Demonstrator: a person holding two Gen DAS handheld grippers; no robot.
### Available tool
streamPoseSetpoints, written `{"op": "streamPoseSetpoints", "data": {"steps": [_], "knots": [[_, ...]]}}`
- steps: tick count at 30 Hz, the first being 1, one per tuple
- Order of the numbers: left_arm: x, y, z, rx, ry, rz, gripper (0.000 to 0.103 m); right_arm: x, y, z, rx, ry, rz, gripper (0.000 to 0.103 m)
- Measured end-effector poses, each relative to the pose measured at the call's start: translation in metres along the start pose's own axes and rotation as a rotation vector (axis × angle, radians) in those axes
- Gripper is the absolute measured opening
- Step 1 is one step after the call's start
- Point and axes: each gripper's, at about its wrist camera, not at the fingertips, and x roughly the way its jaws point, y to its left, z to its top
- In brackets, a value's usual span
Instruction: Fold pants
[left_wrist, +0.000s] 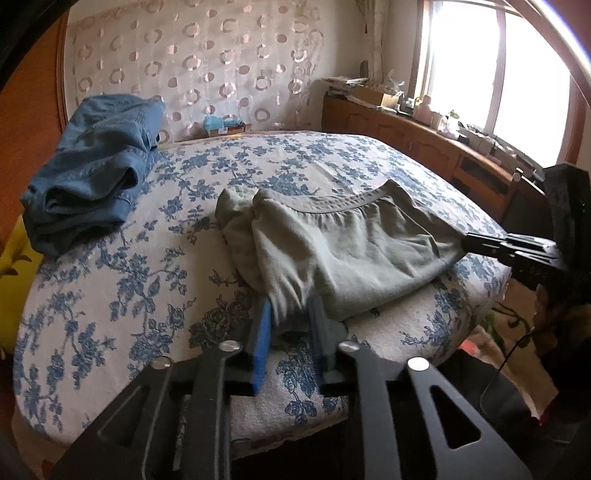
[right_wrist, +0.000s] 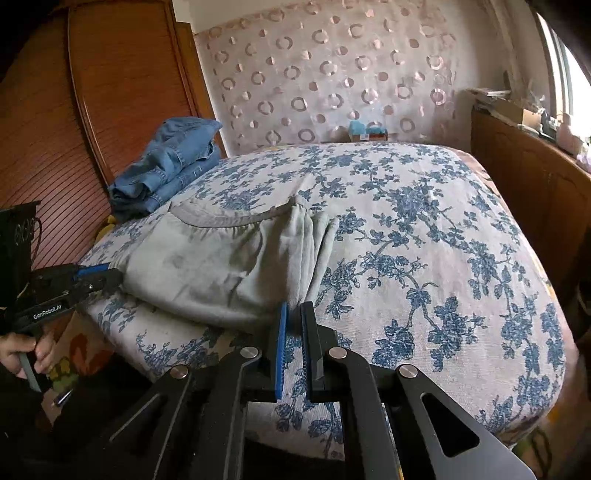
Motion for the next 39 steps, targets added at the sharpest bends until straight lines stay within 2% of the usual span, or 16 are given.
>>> {"op": "streamPoseSetpoints", "data": {"steps": [1, 3, 7, 8, 9, 11, 14, 16, 21, 26, 34, 39], "knots": [[-0.001, 0.0, 0.001, 0.004, -0.003, 0.0, 0.032, -0.001, 0.0, 0.0, -0.002, -0.001, -0.001, 0.006], [-0.003, -0.001, 0.003, 0.007, -0.01, -0.006, 0.046, -0.004, 0.0, 0.001, -0.003, -0.005, -0.003, 0.006], [-0.006, -0.003, 0.008, 0.016, -0.016, 0.0, 0.049, -0.013, 0.0, 0.002, -0.005, -0.023, -0.006, 0.006], [-0.005, -0.003, 0.01, 0.017, -0.017, 0.007, 0.054, -0.014, 0.001, 0.004, -0.006, -0.026, -0.007, 0.006], [-0.005, -0.003, 0.011, 0.011, -0.017, 0.009, 0.065, -0.015, 0.002, 0.005, -0.009, -0.029, -0.008, 0.009], [-0.005, 0.001, 0.014, -0.017, -0.02, 0.0, 0.078, -0.017, 0.003, 0.007, -0.018, -0.036, -0.013, 0.01], [-0.002, 0.007, 0.019, -0.051, -0.011, -0.002, 0.08, -0.018, 0.007, 0.009, -0.033, -0.044, -0.016, 0.015], [0.0, 0.011, 0.023, -0.066, -0.011, -0.002, 0.08, -0.016, 0.007, 0.011, -0.039, -0.037, -0.019, 0.028], [0.006, 0.021, 0.03, -0.1, -0.011, 0.004, 0.08, -0.011, 0.004, 0.018, -0.038, -0.033, -0.023, 0.049], [0.017, 0.028, 0.038, -0.12, 0.016, -0.002, 0.08, 0.005, 0.003, 0.029, -0.059, -0.002, -0.019, 0.05], [0.036, 0.033, 0.057, -0.099, 0.037, -0.002, 0.08, 0.038, -0.01, 0.051, -0.043, 0.057, -0.025, 0.051], [0.057, 0.037, 0.067, -0.088, 0.077, 0.001, 0.08, 0.067, -0.013, 0.064, -0.051, 0.104, -0.03, 0.051]]}}
